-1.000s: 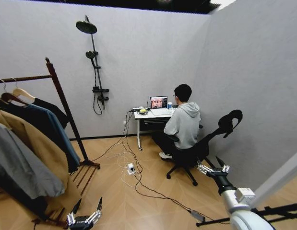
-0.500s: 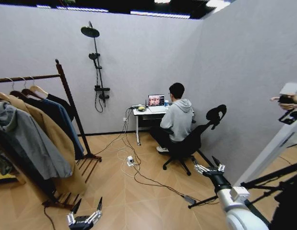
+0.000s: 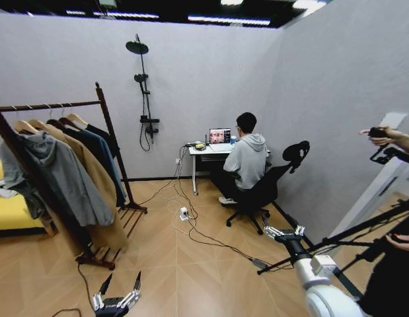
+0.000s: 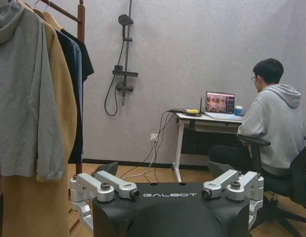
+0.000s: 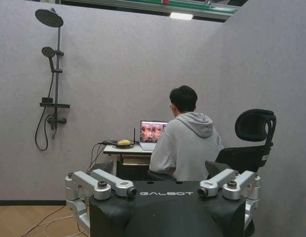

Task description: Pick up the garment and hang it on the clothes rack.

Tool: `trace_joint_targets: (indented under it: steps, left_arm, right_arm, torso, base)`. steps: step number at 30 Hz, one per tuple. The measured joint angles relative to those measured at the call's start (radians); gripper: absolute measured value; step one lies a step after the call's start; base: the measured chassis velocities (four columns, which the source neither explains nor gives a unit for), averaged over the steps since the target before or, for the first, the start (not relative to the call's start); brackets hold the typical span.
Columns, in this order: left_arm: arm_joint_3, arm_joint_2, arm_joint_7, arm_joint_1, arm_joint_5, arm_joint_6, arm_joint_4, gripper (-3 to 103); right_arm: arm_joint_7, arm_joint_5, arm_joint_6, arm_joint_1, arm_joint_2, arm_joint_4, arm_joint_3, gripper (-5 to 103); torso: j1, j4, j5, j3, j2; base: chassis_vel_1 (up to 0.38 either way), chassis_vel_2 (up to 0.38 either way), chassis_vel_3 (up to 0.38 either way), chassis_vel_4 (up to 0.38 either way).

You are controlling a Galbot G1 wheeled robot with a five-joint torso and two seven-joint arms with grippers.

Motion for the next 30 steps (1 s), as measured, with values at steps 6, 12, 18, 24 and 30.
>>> trace_joint_targets:
  steps: [6,12,18,24,30]
  left_arm:
    - [0.0,0.0,0.0,0.0,0.0,0.0,0.0,100]
    - [0.0,0.0,0.0,0.0,0.0,0.0,0.0,100]
    - [0.0,0.0,0.0,0.0,0.0,0.0,0.0,100]
    - [0.0,0.0,0.0,0.0,0.0,0.0,0.0,100]
    - [0.0,0.0,0.0,0.0,0.0,0.0,0.0,100]
  right_arm:
    - [0.001,-0.005,-0.001,0.0,0.003,0.0,-0.005,100]
    - [0.001,-0.011,0.0,-0.002,0.005,-0.001,-0.01,100]
    - [-0.054,-0.032,0.042,-0.004,0.004,-0.021,-0.003,100]
    - [-0.068,-0.018,0.043,-0.001,0.006,-0.022,-0.002,100]
    - [-0.116,0.038,0.014,0.007,-0.005,-0.017,0.001,100]
  torso:
    - [0.0,0.0006,-0.0009,0.0,0.0]
    - [0.0,0.0003,-0.0014,0.0,0.0]
    - [-0.001,0.0003,-0.0007,0.0,0.001]
    - [0.0,0.0005,-0.0006,0.0,0.0]
    - [0.001,0.0004,-0.0008,0.0,0.0]
  base:
    - [0.187,-0.194,-0.201,0.213]
    - [0.184,-0.187,-0.197,0.19]
    - [0.146,-0.144,-0.152,0.176]
    - [0.02,-0.016,-0.011,0.01]
    - [-0.023,0.022,0.03,-0.015]
